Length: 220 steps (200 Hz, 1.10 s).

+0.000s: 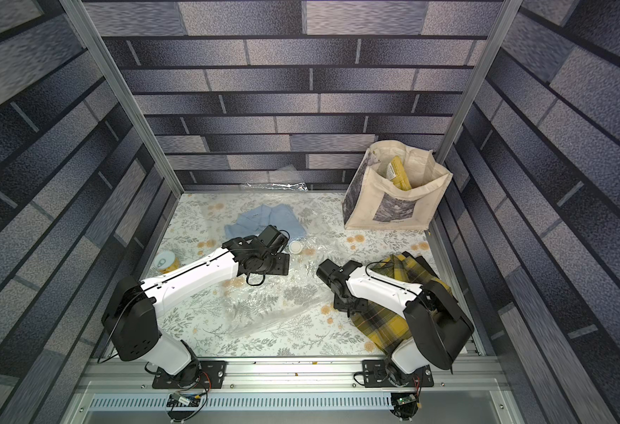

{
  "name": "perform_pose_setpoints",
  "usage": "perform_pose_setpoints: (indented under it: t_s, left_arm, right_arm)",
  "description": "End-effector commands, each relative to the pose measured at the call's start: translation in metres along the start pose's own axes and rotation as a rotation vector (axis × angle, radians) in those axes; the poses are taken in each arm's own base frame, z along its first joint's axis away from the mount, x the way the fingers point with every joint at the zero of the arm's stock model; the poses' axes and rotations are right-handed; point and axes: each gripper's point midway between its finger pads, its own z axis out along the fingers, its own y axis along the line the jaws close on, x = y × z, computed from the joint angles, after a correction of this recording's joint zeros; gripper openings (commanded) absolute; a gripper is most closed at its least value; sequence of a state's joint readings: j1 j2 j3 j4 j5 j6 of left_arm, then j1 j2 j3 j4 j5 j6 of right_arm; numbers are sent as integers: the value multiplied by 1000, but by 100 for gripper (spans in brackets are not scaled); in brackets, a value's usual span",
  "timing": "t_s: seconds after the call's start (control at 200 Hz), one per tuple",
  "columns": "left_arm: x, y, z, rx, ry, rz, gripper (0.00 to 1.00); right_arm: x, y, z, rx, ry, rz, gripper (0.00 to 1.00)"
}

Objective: Place the folded shirt into the vacuum bag
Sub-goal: Move the shirt at the center of the board.

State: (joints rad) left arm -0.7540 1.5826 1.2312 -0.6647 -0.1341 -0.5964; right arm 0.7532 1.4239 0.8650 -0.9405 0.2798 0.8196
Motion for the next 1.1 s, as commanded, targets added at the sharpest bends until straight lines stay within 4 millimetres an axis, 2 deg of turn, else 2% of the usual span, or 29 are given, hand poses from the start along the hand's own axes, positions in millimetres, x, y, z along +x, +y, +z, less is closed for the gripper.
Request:
perform_pose_setpoints:
  t_s: [0.0,0.16,0.22,0.245,0.311,0.396,0.521,0.651,0.736,0.837,0.967,1.007,1.097]
  left_arm:
    - [2,-4,-3,18,-3,-1,80]
    - [1,-10,-6,28,-7,11,80]
    - [0,-10,-7,29,-9,14,80]
    - [0,-10,-8,30,-10,13,80]
    - [0,-10,-10,31,-14,15,80]
    - [-1,-10,-12,32,-20,15,80]
    - [-4,-11,-15,42,-33,13,80]
    - [-4,-9,-17,44,-36,12,80]
    - [-4,-7,-20,54,-37,6,80]
    - [-5,-7,-22,103,-37,-27,79]
    - [-9,-2,-20,230,-37,-143,79]
    - [-10,3,-19,264,-33,-189,78]
    - [-10,11,-19,293,-32,-228,78]
  right_arm:
    - [0,-8,-26,-50,-8,-19,10]
    - [-15,-14,-59,-127,-43,-26,1]
    - [-23,-10,-77,-164,-64,-45,0]
    - [-31,-3,-93,-198,-87,-50,0]
    - [-40,3,-110,-222,-93,-63,0]
    - [-50,26,-124,-316,-95,-65,0]
    - [-70,73,-130,-469,-80,-6,1]
    - [-110,104,-140,-523,-141,87,0]
    - [-132,133,-137,-585,-140,162,0]
    - [-150,161,-120,-625,-114,255,2]
    - [-176,177,-102,-585,-142,287,9]
    - [-179,183,-97,-590,-132,273,11]
    - [-179,195,-85,-599,-86,237,24]
